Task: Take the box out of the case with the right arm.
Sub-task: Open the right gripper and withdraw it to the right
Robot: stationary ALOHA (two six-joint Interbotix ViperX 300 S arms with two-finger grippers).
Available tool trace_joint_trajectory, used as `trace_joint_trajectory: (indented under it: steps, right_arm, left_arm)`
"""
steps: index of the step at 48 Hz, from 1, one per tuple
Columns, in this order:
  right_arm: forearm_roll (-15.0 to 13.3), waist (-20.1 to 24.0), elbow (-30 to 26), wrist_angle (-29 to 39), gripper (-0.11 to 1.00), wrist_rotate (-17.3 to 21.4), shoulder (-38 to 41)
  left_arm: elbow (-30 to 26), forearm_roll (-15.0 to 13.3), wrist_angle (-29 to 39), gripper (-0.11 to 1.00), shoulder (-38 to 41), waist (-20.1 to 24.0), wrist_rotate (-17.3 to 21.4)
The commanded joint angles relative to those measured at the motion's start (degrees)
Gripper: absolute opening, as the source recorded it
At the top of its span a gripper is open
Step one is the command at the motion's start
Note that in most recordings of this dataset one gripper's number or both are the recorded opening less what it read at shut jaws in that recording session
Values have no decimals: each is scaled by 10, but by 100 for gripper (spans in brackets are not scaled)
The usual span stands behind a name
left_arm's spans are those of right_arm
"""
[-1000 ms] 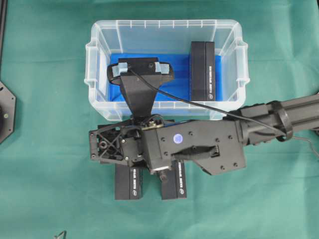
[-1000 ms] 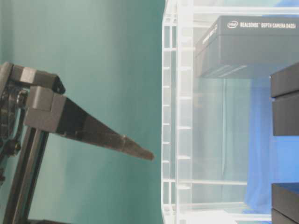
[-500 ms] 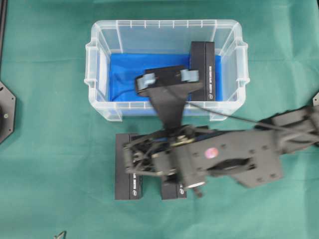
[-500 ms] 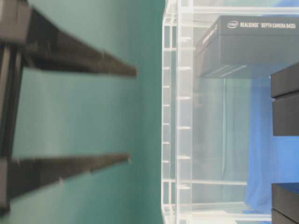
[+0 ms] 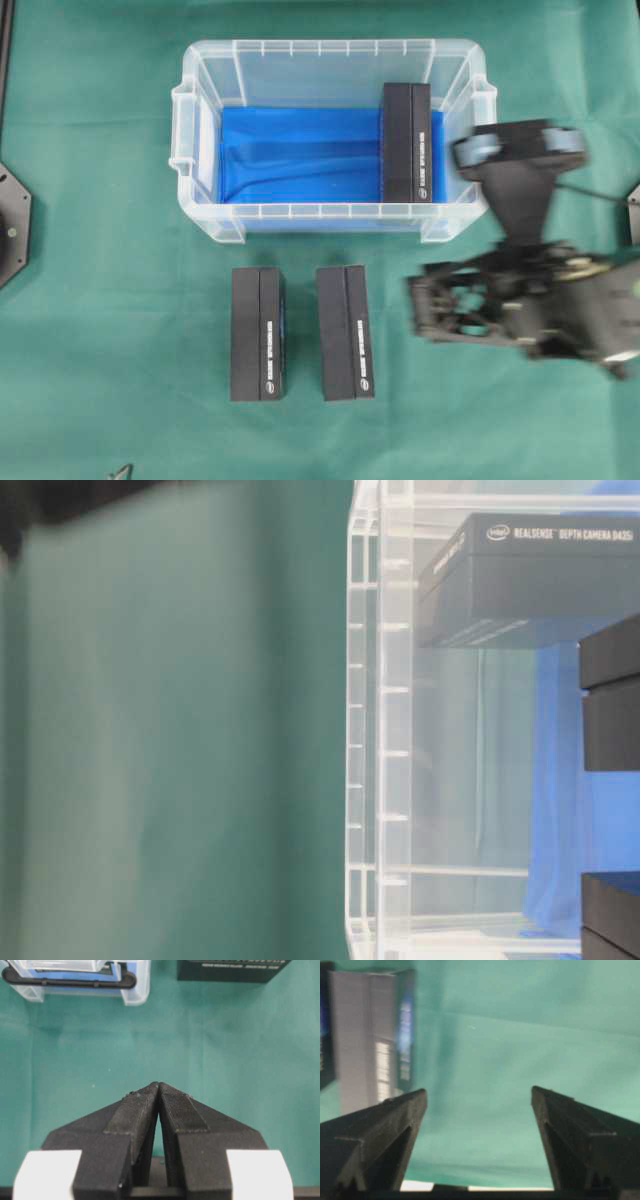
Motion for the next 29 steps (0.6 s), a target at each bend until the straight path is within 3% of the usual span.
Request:
trace_joint_trajectory:
  steps: [1,13,29]
  right_arm:
    - [2,18,49,-15,87,20,-64]
    - [2,54,163,-20,87,75,-175]
    - [-4,50,179,-26,87,73,-183]
  left_arm:
    - [-12,2,3,2,4,2,1]
    - [-12,2,8,2,4,1,1]
    - [-12,2,9,2,4,2,1]
